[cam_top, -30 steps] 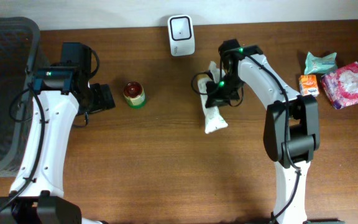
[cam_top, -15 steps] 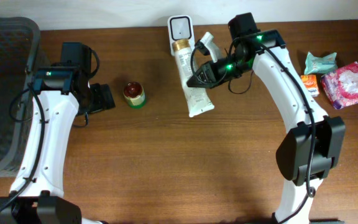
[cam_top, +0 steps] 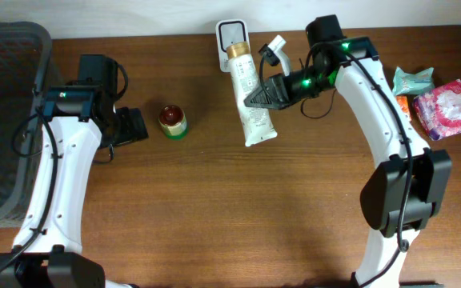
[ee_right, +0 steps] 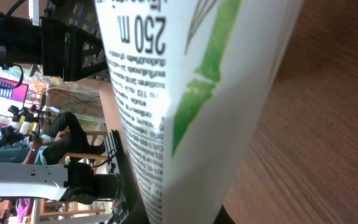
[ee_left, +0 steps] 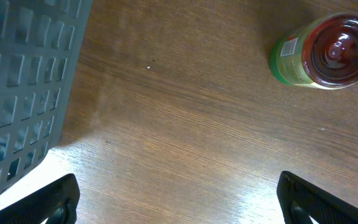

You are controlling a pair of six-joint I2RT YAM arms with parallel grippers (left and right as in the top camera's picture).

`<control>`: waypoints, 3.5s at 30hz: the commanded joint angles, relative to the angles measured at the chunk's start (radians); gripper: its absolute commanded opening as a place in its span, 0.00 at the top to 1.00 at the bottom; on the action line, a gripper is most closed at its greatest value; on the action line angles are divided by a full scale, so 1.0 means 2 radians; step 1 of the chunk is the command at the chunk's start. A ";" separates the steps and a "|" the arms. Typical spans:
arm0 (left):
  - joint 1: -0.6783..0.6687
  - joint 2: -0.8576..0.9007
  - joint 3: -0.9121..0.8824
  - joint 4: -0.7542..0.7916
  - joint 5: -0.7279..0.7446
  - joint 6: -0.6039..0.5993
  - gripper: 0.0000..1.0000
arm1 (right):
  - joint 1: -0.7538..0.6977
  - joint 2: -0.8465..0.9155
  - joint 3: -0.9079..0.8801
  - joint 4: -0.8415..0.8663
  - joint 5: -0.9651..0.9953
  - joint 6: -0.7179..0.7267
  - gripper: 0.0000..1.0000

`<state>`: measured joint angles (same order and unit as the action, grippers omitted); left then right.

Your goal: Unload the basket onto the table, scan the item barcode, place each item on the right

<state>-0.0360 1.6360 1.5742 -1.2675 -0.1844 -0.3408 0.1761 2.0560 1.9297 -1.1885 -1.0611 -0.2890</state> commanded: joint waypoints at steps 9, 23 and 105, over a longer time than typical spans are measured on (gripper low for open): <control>0.003 -0.007 -0.001 -0.001 -0.006 -0.002 0.01 | 0.000 -0.016 0.012 -0.002 -0.042 -0.005 0.96; 0.003 -0.007 -0.002 -0.001 -0.006 -0.002 0.01 | 0.000 -0.016 0.011 -0.005 -0.042 -0.005 0.96; 0.003 -0.007 -0.002 -0.001 -0.006 -0.002 0.01 | 0.007 0.092 0.028 -0.127 0.409 0.126 0.15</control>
<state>-0.0360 1.6360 1.5742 -1.2678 -0.1848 -0.3408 0.1940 2.2238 1.9728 -1.4475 -0.0967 0.0681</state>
